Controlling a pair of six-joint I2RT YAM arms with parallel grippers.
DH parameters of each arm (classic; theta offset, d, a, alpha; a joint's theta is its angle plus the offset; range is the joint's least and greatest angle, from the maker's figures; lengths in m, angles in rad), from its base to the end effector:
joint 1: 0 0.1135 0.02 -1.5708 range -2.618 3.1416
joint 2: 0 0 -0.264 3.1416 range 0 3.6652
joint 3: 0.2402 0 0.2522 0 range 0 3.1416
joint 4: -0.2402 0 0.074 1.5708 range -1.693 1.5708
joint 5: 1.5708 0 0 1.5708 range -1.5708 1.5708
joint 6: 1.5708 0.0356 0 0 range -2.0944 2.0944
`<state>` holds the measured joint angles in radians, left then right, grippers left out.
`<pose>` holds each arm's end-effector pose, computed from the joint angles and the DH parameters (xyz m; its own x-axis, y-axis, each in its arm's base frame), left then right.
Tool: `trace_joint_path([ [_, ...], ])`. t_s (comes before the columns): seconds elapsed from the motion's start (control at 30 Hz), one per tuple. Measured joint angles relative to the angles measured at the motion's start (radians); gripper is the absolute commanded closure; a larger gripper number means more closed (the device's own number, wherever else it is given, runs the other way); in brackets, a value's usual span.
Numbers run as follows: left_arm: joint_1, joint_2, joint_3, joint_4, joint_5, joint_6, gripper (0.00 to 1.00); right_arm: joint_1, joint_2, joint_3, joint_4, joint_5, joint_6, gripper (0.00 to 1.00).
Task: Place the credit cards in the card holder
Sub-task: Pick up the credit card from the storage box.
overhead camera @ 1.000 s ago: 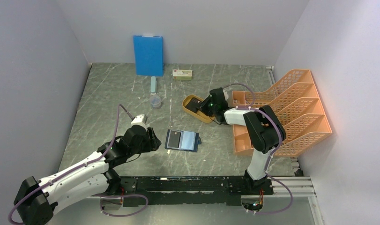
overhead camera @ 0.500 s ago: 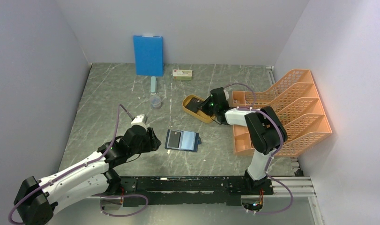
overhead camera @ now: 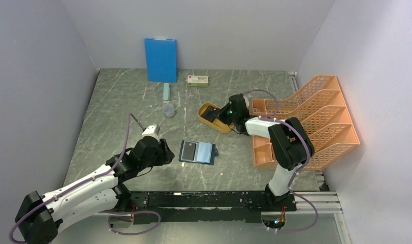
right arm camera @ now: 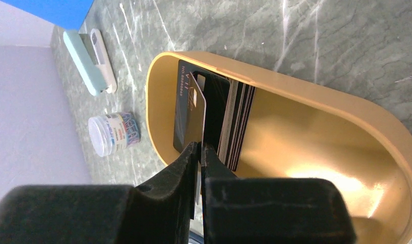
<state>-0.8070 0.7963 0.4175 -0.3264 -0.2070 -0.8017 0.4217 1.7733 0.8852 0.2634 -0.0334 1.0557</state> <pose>0.1215 -0.1163 0.1968 -0.7419 -0.2420 -0.6253 0.0942 0.8858 -0.4545 0.3308 0.1497 0.1558 -0.6404 0.6660 -0.3826 0.2507 0.6521 0.7155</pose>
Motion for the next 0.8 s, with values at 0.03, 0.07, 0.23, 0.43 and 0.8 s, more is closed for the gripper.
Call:
trace_joint_path([
  [0.03, 0.0, -0.001, 0.0, 0.0, 0.0, 0.0, 0.46, 0.0, -0.003, 0.0, -0.002, -0.003, 0.005, 1.0],
  [0.07, 0.0, -0.001, 0.0, 0.0, 0.0, 0.0, 0.46, 0.0, -0.005, 0.0, -0.003, -0.005, 0.009, 1.0],
  [0.23, 0.0, -0.002, 0.0, 0.0, 0.0, 0.0, 0.46, 0.0, -0.021, 0.002, -0.031, -0.005, 0.04, 1.0],
  [0.43, 0.0, -0.005, 0.0, 0.0, 0.0, 0.0, 0.47, -0.002, -0.032, 0.042, -0.108, -0.005, 0.076, 1.0],
  [0.8, 0.0, -0.011, 0.0, -0.001, 0.0, 0.0, 0.47, -0.002, -0.041, 0.192, -0.301, -0.009, 0.111, 1.0],
])
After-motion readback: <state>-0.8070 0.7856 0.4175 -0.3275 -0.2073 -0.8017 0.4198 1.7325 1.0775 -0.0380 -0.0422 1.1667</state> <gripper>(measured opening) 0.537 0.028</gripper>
